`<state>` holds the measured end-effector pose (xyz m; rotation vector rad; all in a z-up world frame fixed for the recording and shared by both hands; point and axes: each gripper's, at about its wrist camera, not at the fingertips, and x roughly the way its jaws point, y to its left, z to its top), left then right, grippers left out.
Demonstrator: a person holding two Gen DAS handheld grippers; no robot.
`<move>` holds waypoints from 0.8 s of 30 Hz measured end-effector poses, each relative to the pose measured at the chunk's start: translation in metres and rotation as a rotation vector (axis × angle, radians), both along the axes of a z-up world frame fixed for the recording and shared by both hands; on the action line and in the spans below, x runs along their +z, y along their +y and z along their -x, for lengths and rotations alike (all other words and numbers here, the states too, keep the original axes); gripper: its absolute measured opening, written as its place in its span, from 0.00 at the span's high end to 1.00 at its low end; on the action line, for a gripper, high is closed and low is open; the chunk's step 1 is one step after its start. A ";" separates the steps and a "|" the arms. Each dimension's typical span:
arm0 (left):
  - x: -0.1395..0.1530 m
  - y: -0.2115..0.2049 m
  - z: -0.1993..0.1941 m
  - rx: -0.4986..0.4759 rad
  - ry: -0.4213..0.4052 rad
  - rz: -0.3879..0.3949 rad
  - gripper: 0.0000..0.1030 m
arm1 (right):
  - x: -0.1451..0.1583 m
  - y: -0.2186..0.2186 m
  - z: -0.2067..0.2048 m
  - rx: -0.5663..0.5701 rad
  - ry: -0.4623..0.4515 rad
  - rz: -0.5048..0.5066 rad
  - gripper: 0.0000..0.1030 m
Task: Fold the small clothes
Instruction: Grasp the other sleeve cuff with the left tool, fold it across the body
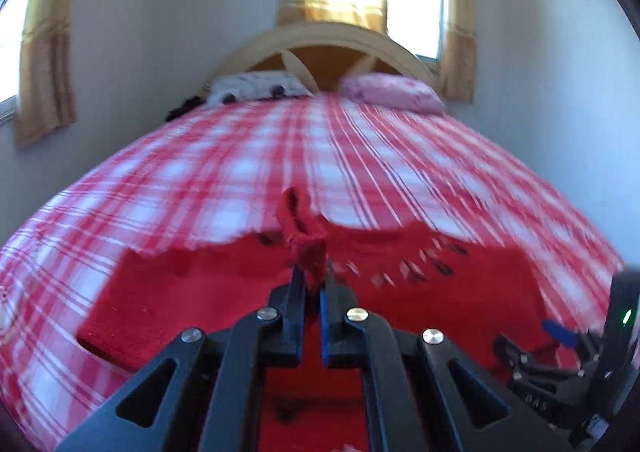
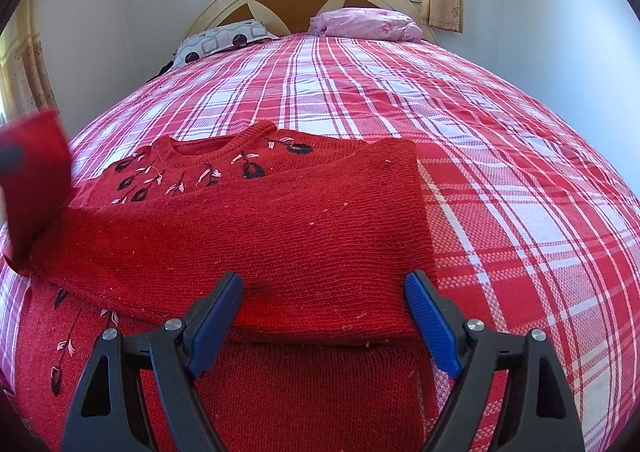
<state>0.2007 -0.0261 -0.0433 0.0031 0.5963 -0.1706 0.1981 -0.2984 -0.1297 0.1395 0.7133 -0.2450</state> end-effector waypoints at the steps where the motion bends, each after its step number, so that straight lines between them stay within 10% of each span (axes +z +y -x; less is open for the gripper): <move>1: -0.010 -0.012 0.000 -0.017 0.016 -0.024 0.95 | 0.000 0.000 0.000 0.000 0.000 0.000 0.18; 7: -0.038 -0.028 0.012 -0.088 0.142 -0.089 0.88 | 0.000 0.000 0.000 0.001 -0.002 -0.003 0.18; 8: -0.034 -0.024 0.020 -0.088 0.134 -0.092 0.80 | 0.000 0.000 0.000 0.000 -0.001 -0.002 0.18; 11: -0.019 -0.003 0.037 -0.088 0.151 -0.115 0.13 | 0.000 0.000 0.000 0.000 0.004 0.004 0.18; 18: -0.016 0.065 0.083 -0.006 0.097 -0.079 0.10 | 0.025 0.020 0.014 0.100 -0.165 -0.195 0.19; 24: -0.030 0.107 0.077 0.111 0.183 0.019 0.10 | 0.013 0.081 -0.040 0.275 -0.068 -0.304 0.23</move>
